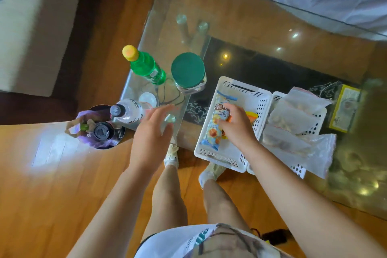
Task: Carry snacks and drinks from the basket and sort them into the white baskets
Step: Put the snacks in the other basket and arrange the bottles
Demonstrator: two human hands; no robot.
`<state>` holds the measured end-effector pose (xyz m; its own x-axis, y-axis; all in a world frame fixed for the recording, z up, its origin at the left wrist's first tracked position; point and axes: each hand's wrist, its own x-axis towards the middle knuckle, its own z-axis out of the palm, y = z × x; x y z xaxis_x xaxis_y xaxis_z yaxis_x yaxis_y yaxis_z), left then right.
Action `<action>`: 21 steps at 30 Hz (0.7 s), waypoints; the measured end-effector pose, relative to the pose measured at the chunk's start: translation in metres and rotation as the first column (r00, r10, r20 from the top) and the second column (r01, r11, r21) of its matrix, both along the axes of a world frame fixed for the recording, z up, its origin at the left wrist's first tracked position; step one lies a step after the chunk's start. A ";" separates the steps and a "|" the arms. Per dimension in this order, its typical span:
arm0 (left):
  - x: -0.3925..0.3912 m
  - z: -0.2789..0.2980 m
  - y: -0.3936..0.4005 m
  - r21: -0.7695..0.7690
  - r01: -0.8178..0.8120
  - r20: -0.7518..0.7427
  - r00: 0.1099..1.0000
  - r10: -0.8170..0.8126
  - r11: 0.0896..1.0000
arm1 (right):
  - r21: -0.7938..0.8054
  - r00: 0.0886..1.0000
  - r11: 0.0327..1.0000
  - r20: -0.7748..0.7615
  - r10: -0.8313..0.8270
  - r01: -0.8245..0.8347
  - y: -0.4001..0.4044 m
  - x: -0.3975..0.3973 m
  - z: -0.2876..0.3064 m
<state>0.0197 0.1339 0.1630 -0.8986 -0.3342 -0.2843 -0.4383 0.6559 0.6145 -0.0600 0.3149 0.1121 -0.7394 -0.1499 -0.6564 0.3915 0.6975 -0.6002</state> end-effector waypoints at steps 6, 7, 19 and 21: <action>0.009 0.004 -0.059 -0.141 -0.207 -0.110 0.975 0.193 0.968 | 0.052 0.968 0.992 -0.219 0.126 -0.117 -0.051 -0.034 0.017; 0.009 0.001 -0.069 -0.133 -0.211 -0.072 0.977 0.203 0.968 | 0.091 0.952 0.985 -0.256 0.166 -0.147 -0.061 -0.042 0.016; -0.005 -0.038 -0.137 0.063 0.154 0.230 0.959 -0.165 0.986 | 0.588 0.939 0.771 -0.053 0.340 -0.246 -0.154 -0.091 -0.019; -0.006 -0.041 -0.143 0.060 0.175 0.237 0.954 -0.185 0.983 | 0.587 0.946 0.783 -0.084 0.312 -0.206 -0.155 -0.090 -0.019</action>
<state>0.0135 -0.0088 0.1215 -0.8463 -0.1582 -0.5086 -0.4531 0.7159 0.5312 -0.1505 0.1596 0.0927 -0.8323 0.0050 -0.5544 0.0774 0.9912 -0.1073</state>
